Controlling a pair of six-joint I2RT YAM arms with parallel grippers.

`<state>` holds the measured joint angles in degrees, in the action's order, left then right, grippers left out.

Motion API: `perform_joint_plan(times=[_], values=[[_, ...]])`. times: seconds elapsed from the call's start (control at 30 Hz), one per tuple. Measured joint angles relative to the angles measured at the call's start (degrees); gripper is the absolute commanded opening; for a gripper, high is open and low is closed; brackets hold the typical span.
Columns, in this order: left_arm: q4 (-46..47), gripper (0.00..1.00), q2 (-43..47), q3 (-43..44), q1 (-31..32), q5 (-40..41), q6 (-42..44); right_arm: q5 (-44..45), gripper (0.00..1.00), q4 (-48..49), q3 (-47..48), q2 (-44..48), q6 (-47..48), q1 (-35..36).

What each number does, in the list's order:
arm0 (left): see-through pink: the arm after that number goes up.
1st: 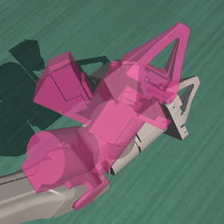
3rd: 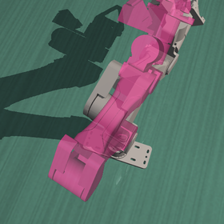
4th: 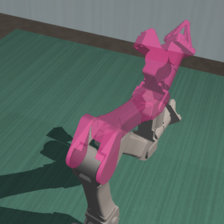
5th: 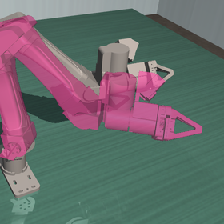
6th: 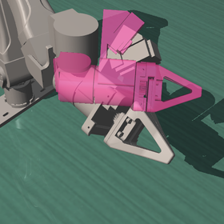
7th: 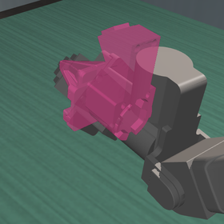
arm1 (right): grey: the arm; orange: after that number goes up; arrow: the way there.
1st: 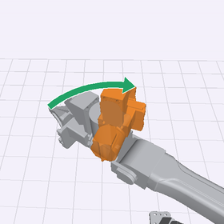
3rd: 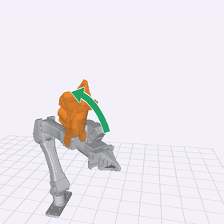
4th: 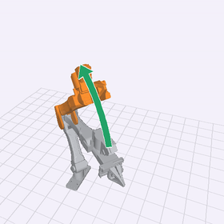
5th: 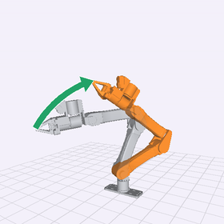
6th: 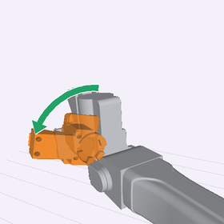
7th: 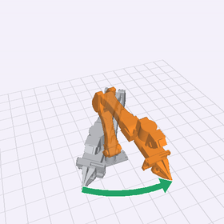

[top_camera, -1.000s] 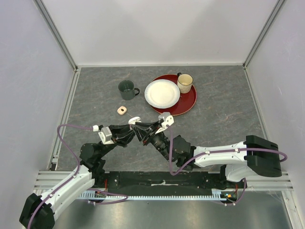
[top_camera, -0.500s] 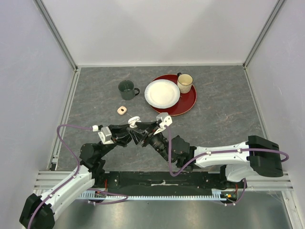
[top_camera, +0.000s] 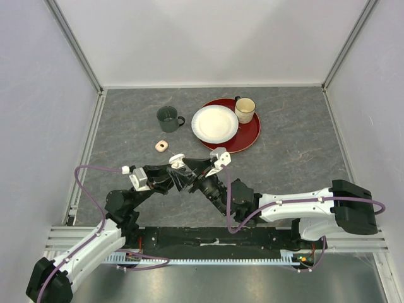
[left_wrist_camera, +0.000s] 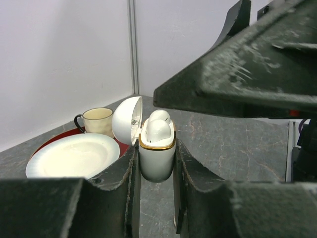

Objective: Insert the wireless bluetooth earbuds into the charging case
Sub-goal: Place the earbud in the charging case, then close the charging case.

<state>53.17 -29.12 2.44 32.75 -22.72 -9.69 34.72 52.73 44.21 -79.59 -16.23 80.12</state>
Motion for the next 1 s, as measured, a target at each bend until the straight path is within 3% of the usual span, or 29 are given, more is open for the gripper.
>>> perform_joint_plan(times=[0.5,0.7,0.9,1.0], values=[[0.9,0.02,0.7,0.0,0.0,-0.2,0.0,5.3,0.82,-5.1,3.5,3.7,2.1,-1.2],[1.0,0.02,0.5,0.0,0.0,-1.0,0.0,4.9,0.87,-24.7,12.4,4.2,-2.5,-5.4],[0.2,0.02,-1.0,0.1,0.0,-5.9,0.0,-10.2,0.87,-40.5,16.0,6.5,-15.8,-22.6],[-0.7,0.02,-2.4,0.4,0.0,-8.9,0.0,-15.1,0.87,-46.8,17.4,6.0,-18.2,-25.3]])
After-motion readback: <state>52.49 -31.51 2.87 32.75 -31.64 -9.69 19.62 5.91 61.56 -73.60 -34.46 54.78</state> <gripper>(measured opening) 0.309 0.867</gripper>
